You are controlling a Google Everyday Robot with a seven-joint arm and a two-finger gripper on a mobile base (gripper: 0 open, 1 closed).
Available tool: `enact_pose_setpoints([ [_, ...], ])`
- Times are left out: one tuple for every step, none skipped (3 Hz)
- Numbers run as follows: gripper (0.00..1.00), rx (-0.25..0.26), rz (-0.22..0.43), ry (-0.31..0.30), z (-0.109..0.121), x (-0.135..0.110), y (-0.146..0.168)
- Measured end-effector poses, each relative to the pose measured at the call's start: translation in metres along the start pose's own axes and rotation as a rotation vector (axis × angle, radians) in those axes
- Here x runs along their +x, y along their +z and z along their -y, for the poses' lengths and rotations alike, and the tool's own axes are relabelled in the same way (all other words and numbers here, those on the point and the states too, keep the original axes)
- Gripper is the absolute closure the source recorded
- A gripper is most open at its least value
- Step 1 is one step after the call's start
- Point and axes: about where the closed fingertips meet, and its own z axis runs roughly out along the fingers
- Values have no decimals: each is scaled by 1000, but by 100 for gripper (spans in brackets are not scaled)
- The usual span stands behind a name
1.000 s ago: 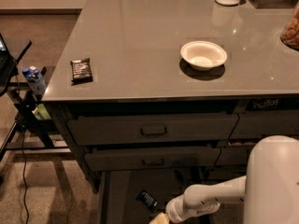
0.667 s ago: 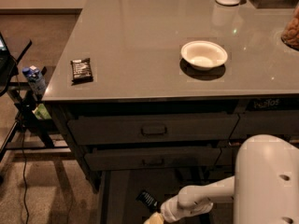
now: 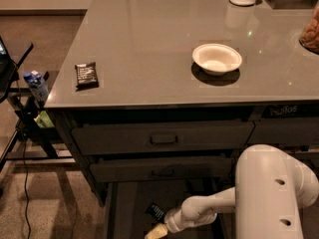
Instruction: Pick rxbar blueberry from bottom drawer and place on counter
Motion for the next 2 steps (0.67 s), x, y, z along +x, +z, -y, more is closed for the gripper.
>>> enact_pose_setpoints([
  [0, 22, 1, -9, 1, -2, 5],
  [0, 42, 20, -51, 5, -14, 18],
])
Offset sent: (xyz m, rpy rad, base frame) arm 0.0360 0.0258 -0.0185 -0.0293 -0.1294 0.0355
